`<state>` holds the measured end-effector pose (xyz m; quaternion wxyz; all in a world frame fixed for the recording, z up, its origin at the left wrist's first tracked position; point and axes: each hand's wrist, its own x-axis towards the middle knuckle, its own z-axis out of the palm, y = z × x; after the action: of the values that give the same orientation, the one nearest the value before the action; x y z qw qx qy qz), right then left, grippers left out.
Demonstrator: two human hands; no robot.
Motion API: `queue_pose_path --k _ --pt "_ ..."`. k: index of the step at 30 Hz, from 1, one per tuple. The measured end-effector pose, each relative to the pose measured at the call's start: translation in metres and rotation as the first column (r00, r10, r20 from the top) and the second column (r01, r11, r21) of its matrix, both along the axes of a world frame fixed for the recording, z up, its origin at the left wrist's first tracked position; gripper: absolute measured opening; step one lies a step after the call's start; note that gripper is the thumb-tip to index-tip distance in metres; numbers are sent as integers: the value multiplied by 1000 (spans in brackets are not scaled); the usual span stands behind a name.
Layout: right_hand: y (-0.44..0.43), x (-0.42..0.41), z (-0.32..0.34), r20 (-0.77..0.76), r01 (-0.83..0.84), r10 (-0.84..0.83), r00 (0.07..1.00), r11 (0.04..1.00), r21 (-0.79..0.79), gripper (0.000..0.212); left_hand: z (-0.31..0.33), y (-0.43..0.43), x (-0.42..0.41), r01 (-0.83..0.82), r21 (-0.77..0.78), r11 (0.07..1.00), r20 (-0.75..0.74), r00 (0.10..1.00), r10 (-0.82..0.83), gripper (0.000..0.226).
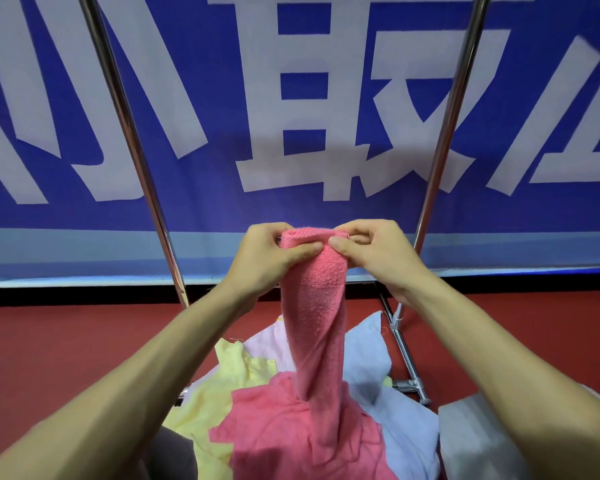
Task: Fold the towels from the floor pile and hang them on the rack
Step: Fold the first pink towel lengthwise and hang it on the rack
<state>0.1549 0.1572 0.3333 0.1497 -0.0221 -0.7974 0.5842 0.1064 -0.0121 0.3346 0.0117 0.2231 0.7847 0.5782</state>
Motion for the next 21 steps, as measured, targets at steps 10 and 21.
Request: queue_pose_path --k 10,21 --pt "-14 -2 99 -199 -31 -10 980 978 -204 22 79 -5 4 158 291 944 89 978 -191 26" --pt "-17 11 226 -540 140 -165 825 986 -87 17 224 7 23 -4 281 960 -432 892 130 17"
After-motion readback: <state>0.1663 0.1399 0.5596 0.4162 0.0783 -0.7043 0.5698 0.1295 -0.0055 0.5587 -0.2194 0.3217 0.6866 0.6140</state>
